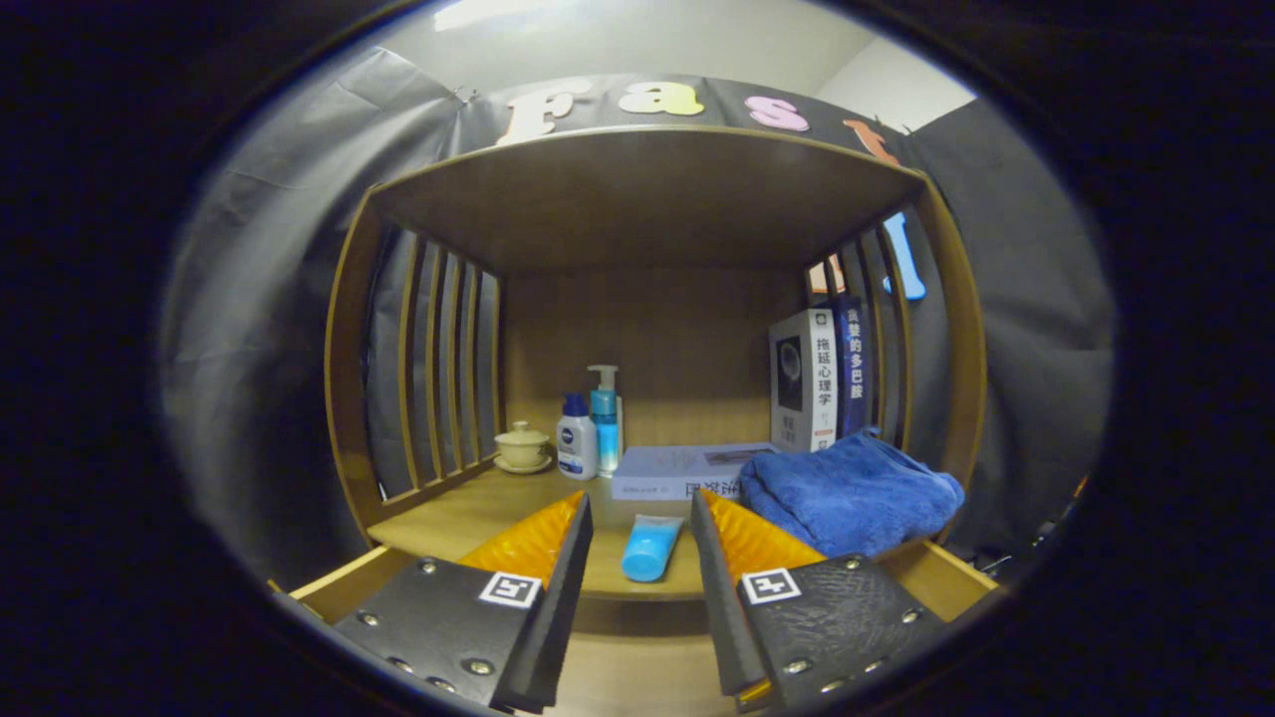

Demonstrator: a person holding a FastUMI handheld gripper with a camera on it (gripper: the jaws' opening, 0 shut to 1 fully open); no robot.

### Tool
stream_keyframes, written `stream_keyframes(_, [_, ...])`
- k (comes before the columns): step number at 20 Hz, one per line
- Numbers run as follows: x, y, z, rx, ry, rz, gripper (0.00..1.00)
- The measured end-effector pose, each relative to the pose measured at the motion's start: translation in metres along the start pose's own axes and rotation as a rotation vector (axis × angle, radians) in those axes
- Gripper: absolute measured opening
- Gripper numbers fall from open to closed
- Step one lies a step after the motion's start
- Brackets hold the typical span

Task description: Pull open the drawer, take out the items inside it, and place them on the countertop above the cabinet.

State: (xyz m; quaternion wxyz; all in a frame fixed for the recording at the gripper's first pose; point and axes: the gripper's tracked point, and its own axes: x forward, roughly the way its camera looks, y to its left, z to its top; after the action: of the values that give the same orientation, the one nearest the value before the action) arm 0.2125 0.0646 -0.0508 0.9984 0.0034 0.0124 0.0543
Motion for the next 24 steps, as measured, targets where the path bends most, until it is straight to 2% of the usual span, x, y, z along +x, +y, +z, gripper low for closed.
stream_keyframes(4, [-0.049,0.006,0.018,0.019,-0.03,-0.043,0.59])
stream_keyframes(7, [-0.087,0.005,0.014,0.015,-0.002,-0.082,0.59])
stream_keyframes(9, [-0.11,-0.001,-0.007,0.014,0.058,-0.113,0.6])
stream_keyframes(13, [-0.153,-0.007,-0.064,0.037,0.189,-0.153,0.74])
stream_keyframes(19, [-0.186,-0.012,-0.121,0.055,0.343,-0.158,0.77])
stream_keyframes(22, [-0.187,-0.011,-0.134,0.079,0.365,-0.141,0.8])
stream_keyframes(24, [-0.178,-0.012,-0.139,0.087,0.36,-0.13,0.93])
